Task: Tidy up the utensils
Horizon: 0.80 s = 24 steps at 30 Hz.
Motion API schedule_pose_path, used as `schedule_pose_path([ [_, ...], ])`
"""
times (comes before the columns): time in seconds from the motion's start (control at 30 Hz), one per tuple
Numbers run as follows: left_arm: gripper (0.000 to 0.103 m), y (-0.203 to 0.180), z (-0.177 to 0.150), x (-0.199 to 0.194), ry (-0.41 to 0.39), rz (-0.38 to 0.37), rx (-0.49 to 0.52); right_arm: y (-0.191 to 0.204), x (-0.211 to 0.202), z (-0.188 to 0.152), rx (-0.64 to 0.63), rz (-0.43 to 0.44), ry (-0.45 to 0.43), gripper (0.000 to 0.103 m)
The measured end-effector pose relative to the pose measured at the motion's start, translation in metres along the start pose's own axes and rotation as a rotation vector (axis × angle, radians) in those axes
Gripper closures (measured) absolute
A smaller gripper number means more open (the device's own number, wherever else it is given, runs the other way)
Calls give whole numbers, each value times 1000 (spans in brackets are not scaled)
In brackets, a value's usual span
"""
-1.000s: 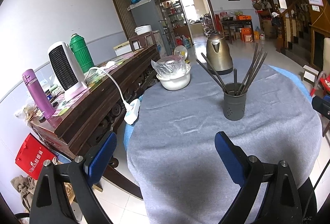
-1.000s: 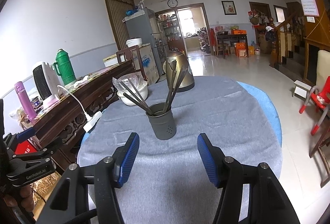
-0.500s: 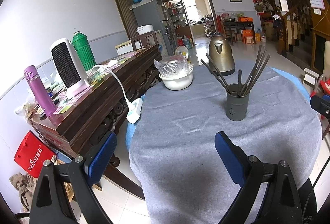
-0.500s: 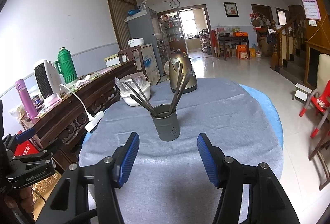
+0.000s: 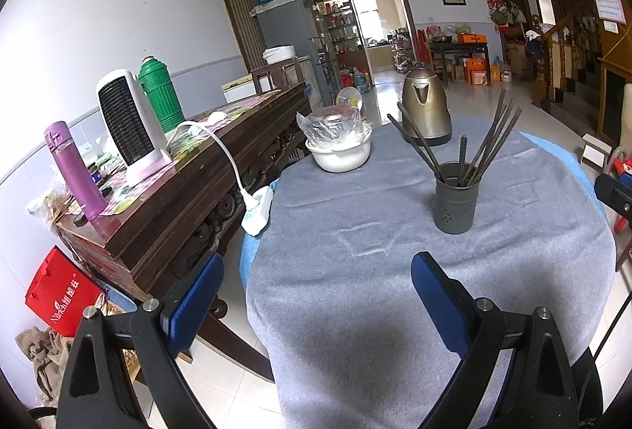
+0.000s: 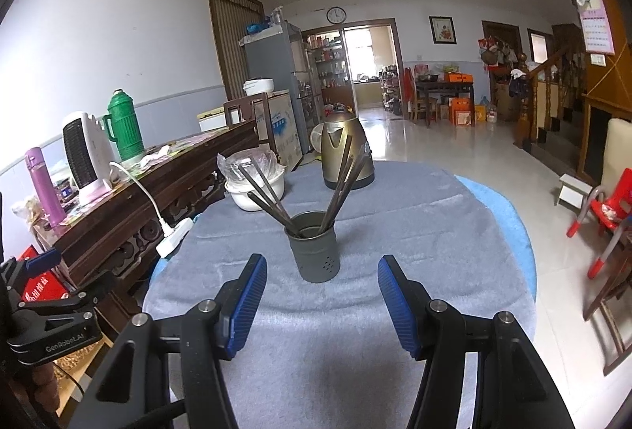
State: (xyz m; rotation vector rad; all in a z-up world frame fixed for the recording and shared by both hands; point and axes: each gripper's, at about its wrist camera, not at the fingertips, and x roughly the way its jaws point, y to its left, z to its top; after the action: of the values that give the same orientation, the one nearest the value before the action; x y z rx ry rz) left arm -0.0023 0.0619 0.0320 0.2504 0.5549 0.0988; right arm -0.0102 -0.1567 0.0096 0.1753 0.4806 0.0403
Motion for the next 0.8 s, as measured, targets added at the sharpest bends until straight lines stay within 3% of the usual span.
schedule_pose_path([
  [0.8, 7, -14, 13, 16, 13, -3, 6, -11, 17, 9, 0, -5, 1, 41],
])
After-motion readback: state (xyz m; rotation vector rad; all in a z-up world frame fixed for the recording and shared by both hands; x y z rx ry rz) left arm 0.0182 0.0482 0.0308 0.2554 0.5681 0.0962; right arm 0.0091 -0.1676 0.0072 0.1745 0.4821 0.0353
